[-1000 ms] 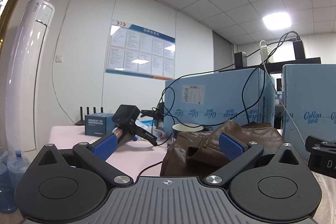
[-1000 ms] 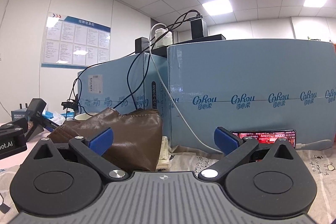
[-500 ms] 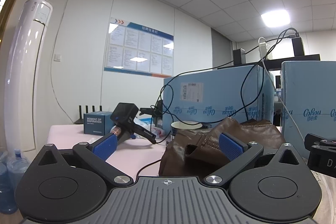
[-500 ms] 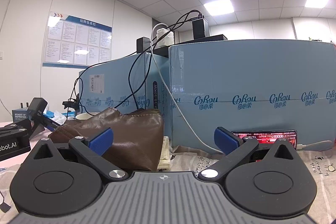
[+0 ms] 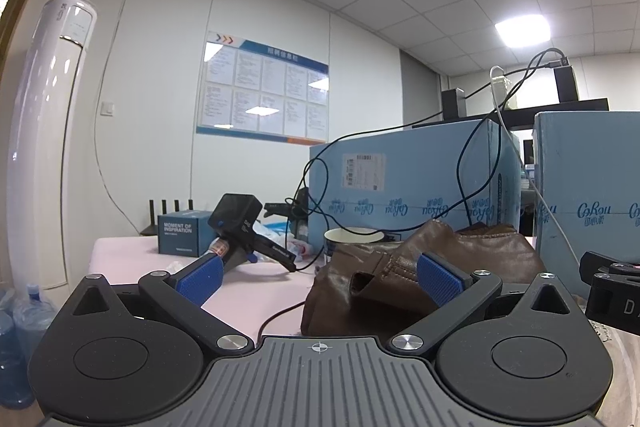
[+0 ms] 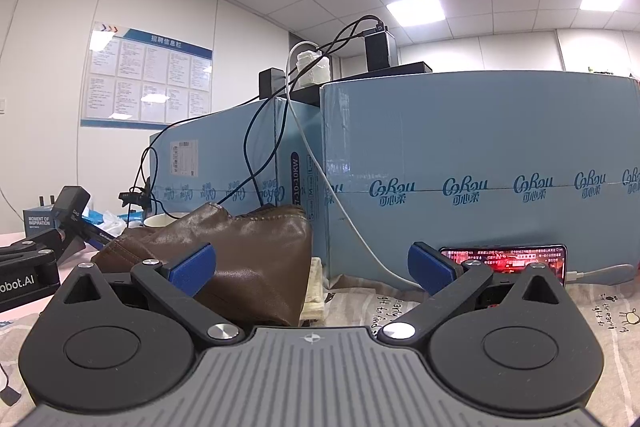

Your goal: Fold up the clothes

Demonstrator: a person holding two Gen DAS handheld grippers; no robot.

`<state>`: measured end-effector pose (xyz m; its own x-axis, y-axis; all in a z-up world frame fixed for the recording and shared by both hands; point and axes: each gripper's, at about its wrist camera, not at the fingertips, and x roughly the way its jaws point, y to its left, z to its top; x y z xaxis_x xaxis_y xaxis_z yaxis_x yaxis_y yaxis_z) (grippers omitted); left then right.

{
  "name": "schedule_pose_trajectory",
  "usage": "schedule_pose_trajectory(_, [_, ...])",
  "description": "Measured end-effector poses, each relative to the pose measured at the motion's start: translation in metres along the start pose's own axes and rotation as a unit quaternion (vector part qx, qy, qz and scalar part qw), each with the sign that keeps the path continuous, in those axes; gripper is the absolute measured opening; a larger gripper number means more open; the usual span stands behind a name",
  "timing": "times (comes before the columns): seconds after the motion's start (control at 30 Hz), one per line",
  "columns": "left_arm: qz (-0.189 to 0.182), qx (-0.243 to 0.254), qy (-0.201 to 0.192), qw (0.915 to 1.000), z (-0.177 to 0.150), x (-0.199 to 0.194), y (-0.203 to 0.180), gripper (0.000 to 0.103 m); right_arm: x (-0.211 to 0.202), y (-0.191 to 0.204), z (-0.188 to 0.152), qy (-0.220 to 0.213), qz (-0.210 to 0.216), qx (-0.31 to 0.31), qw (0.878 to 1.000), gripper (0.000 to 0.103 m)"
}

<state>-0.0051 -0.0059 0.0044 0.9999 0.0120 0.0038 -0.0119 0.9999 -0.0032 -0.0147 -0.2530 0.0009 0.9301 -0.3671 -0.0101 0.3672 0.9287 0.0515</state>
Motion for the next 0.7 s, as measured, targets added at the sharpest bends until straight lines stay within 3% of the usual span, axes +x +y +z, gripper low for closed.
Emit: schedule_pose_trajectory(0.7, [0.0,-0.003,-0.003,1.0,-0.0006,-0.0005,0.0005,0.103,0.0006,-0.0011,-0.0007,0.002,-0.001,0.004,1.0,0.103])
